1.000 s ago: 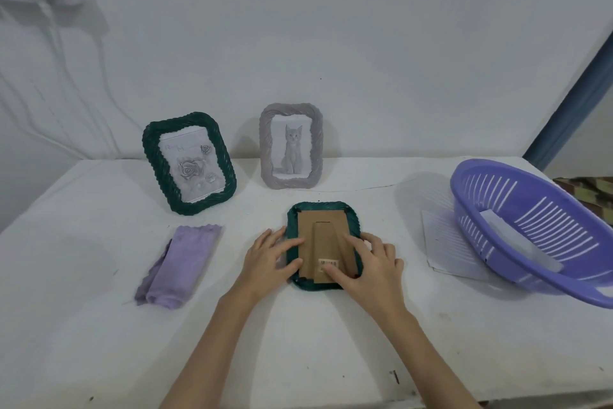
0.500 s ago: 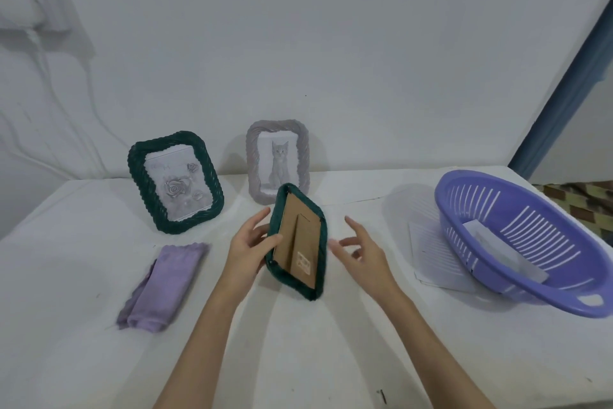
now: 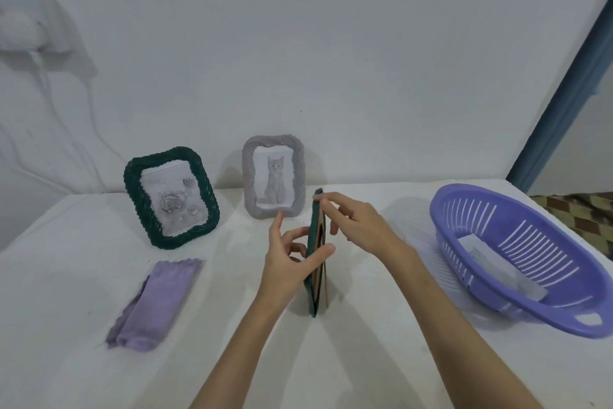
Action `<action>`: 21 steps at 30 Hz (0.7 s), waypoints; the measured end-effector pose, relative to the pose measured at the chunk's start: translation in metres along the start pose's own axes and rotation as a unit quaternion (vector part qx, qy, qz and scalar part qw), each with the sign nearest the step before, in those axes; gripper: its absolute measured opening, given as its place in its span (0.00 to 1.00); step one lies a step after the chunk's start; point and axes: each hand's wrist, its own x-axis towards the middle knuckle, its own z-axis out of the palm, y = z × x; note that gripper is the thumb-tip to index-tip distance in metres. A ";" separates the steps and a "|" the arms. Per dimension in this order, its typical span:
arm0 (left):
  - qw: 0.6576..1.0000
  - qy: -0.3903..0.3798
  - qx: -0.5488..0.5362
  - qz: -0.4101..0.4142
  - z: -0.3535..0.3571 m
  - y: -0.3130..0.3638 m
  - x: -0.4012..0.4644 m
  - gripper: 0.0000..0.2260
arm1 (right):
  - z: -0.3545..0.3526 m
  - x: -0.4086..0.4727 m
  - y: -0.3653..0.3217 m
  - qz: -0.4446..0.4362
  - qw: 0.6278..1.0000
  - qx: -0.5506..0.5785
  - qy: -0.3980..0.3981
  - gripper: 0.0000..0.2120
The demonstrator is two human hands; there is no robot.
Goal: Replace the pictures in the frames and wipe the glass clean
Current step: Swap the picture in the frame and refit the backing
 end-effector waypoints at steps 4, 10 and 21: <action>0.997 -0.060 -0.024 -0.036 0.001 -0.006 -0.001 0.35 | -0.007 -0.002 0.003 0.013 0.999 0.024 0.018 0.08; 0.983 -0.120 0.064 -0.121 -0.003 -0.026 0.006 0.34 | -0.017 -0.011 0.020 0.073 0.990 0.097 0.071 0.07; 0.984 -0.123 0.034 -0.126 -0.008 -0.045 0.018 0.36 | 0.000 -0.026 0.049 0.098 0.965 0.228 0.083 0.13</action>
